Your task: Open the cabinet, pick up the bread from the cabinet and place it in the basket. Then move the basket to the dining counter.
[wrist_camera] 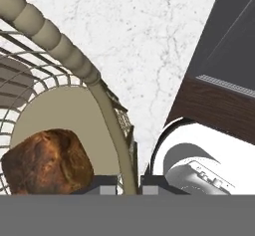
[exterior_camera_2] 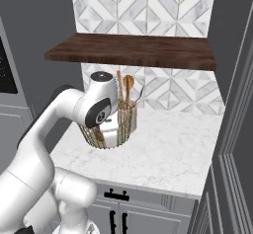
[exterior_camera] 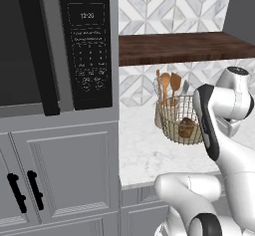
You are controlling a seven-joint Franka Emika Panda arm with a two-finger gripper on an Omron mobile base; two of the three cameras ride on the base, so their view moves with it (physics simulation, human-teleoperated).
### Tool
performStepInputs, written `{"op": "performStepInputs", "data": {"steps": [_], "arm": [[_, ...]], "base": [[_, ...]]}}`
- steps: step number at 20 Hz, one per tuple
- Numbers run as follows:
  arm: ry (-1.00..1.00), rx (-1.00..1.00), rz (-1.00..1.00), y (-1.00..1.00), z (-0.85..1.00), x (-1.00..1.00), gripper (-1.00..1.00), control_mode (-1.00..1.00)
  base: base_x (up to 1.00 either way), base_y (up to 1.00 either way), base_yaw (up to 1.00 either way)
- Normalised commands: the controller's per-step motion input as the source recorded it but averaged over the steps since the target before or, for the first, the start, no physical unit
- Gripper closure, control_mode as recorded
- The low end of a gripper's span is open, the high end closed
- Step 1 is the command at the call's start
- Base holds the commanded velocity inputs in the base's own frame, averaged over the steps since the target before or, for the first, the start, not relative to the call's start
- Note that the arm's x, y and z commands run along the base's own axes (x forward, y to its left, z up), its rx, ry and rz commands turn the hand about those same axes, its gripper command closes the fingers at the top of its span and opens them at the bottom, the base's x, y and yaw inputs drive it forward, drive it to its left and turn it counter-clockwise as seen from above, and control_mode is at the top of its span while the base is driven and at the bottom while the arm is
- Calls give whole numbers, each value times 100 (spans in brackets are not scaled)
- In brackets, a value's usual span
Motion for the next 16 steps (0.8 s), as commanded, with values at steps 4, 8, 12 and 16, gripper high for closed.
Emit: {"op": "performStepInputs", "data": {"steps": [4, 8, 12, 16], "arm": [[0, 0, 0, 0, 0, 0, 100, -100], [-1, 0, 0, 0, 0, -39, 100, 100], [0, 0, 0, 0, 0, 0, 100, 100], [0, 0, 0, 0, 0, 0, 100, 100]], "base": [[0, 0, 0], [-25, 0, 0], [-100, 10, 1], [-96, 44, 10]]}}
